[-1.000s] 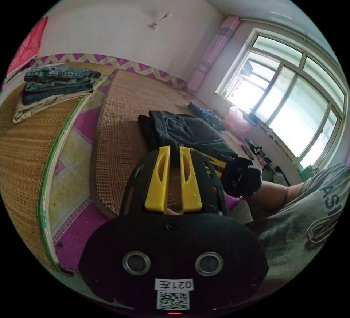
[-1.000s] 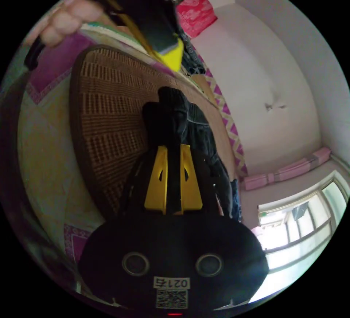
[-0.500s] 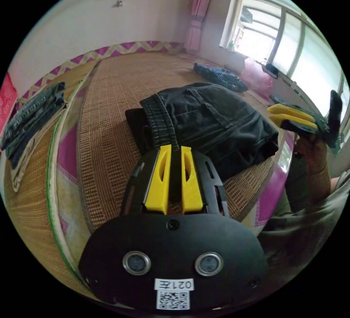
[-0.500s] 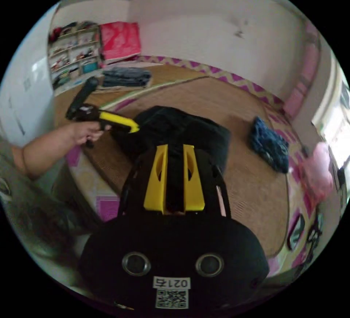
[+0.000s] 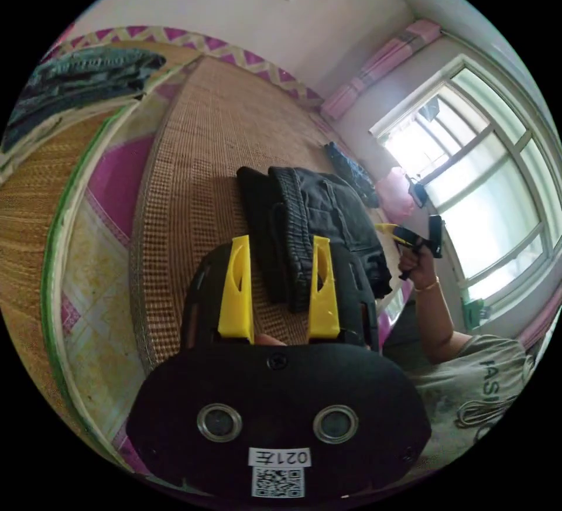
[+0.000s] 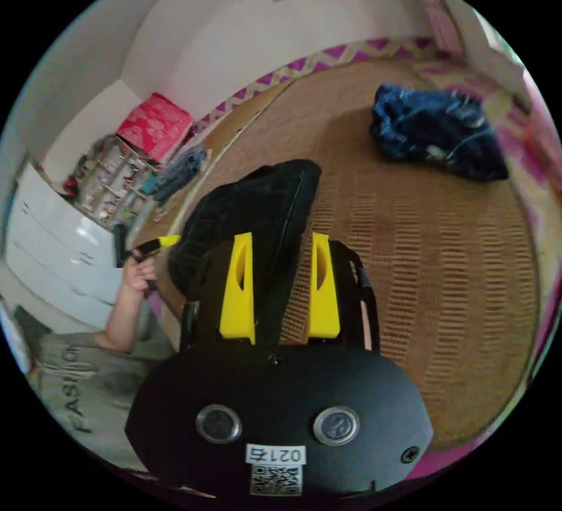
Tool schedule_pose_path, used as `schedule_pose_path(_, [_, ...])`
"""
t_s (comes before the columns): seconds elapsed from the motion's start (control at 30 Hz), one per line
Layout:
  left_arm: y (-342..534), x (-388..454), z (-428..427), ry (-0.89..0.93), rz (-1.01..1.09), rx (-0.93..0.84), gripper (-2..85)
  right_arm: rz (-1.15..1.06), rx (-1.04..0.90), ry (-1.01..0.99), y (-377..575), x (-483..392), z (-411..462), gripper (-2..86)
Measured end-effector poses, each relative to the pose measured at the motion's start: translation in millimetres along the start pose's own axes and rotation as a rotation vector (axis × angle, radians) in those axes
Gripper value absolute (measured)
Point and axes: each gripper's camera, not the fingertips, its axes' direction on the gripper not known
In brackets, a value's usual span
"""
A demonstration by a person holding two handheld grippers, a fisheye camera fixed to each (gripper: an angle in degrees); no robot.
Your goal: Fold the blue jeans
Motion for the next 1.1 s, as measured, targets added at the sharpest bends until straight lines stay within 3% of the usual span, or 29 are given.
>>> schedule_pose_path(0.27, [-44, -9, 37, 0.002, 0.028, -0.174, 11.5, 0.129, -0.139, -0.175, -28, 96, 38, 12.0])
schedule_pose_path(0.43, [-55, -21, 25, 0.189, -0.031, -0.118, 5.8, 0.127, -0.129, -0.221, -29, 123, 29, 6.2])
schedule_pose_path(0.63, [-115, 73, 4, 0.226, 0.249, -0.035, 4.9, 0.000, -0.037, -0.255, -57, 123, -57, 5.5])
schedule_pose_path(0.73, [-176, 123, 28, 0.253, 0.342, -0.014, 4.9, -0.040, 0.078, -0.199, -91, 139, -135, 5.6])
schedule_pose_path(0.9, [-281, 193, 123, 0.276, 0.300, -0.017, 5.3, -0.008, 0.216, 0.008, -166, 182, -252, 5.8])
schedule_pose_path(1.03, [-315, 214, 191, 0.223, 0.238, -0.026, 6.5, 0.072, 0.240, 0.182, -201, 219, -271, 7.3])
schedule_pose_path(1.1, [-311, 206, 228, 0.173, 0.225, -0.067, 7.5, 0.187, 0.188, 0.476, -205, 245, -250, 11.4])
